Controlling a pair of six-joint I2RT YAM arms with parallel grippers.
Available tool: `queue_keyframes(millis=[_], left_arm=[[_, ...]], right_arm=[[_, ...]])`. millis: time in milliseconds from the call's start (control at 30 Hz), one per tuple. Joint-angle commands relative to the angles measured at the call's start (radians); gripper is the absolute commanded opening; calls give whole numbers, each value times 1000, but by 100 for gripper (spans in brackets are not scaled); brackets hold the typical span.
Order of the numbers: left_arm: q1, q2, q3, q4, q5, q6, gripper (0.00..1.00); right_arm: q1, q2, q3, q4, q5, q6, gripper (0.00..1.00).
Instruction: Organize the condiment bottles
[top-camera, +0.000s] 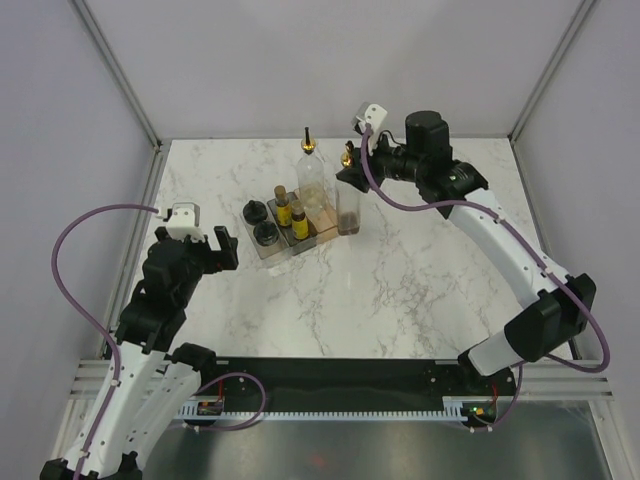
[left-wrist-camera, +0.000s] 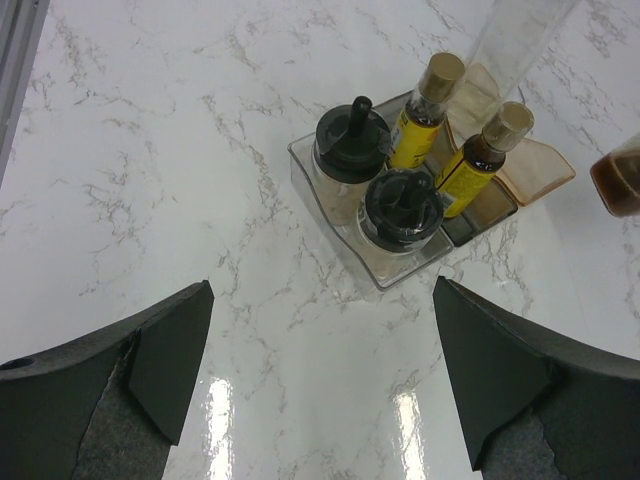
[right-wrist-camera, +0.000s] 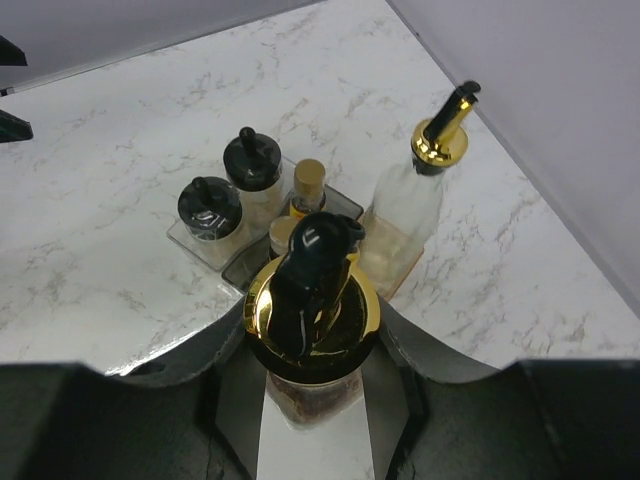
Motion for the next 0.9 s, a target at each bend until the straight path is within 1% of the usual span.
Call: queue_keyframes(millis=[0,200,467,633,833,867], left_arm=[[-2,7,-7,31,-23,30,100],[-3,14,-7,31,-23,30,100],[-2,17,-7,30,-25,30,100],[-3,17,-7,30,-25,30,100],[-2,20,-7,30,-25,30,100],[-3,19,-5,31,-25,30,100]], right_arm=[[38,55,128,87,-52,-62,0],[52,179,244,82,-57,-96,0],[55,296,321,70,-110,-148,0],[55,329,329,61,-123,-180,0],[53,342,277,56,-146,-214,0],[55,343,262,56,-144,-215,1]])
